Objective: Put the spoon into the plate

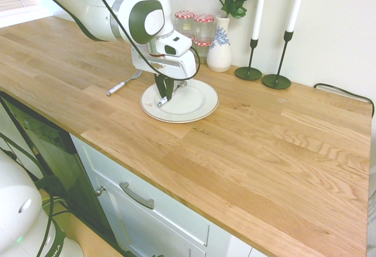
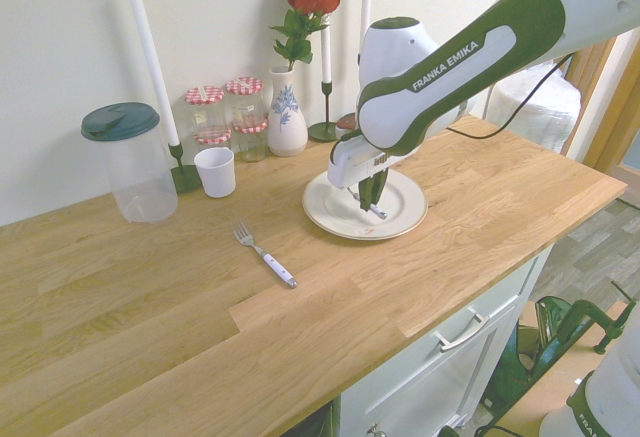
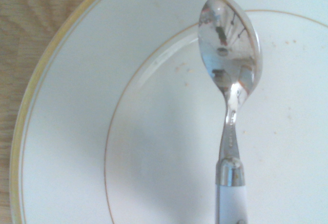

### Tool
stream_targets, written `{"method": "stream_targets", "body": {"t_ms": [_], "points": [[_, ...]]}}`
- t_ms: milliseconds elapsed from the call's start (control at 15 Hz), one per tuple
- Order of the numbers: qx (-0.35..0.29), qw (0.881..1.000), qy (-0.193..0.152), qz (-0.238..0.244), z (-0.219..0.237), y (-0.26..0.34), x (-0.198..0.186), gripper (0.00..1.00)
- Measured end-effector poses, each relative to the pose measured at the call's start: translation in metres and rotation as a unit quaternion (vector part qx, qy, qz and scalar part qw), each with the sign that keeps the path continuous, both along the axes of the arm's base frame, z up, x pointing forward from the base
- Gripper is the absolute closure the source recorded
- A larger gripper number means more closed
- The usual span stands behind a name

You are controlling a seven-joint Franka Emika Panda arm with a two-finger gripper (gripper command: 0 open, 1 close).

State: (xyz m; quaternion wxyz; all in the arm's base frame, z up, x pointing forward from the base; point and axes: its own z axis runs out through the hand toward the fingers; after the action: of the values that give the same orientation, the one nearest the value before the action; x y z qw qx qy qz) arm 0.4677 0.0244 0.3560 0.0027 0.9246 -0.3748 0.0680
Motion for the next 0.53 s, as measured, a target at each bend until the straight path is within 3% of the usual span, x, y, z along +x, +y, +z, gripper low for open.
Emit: {"method": "stream_targets", "body": {"t_ms": [533], "points": [[-0.001, 1.0, 0.003, -0.001, -0.0029, 0.0008, 0.0001, 0.0]]}}
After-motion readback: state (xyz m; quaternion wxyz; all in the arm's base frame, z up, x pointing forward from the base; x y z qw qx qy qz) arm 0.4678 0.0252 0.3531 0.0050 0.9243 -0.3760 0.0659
